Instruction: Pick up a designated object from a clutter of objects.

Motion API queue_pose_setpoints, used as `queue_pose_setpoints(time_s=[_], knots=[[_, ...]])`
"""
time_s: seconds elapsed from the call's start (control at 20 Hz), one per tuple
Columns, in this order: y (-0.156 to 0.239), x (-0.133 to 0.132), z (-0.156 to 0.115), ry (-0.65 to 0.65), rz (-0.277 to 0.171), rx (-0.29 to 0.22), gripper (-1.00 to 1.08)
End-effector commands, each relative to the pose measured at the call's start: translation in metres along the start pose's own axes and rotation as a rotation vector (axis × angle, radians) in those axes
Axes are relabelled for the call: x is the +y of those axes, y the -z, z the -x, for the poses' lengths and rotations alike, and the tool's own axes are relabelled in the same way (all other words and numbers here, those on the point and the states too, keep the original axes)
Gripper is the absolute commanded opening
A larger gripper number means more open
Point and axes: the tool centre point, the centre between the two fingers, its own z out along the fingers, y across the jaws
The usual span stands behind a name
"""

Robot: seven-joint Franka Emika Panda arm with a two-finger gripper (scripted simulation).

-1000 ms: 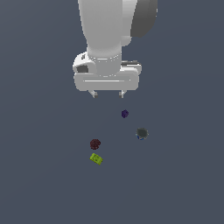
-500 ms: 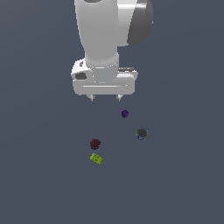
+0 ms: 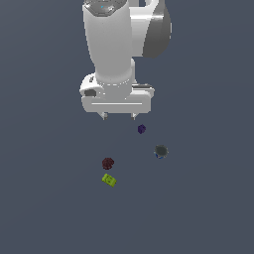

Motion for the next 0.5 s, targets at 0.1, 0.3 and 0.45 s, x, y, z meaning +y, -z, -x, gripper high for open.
queue_pose_setpoints(time_s=[0.1, 0.3, 0.45], knots=[[-0.021, 0.006, -0.012, -0.042, -0.003, 0.005, 1.0], [-0.05, 0.015, -0.027, -0.098, -0.004, 0.013, 1.0], [-0.077, 0.024, -0.038, -0.15, -0.004, 0.021, 1.0]])
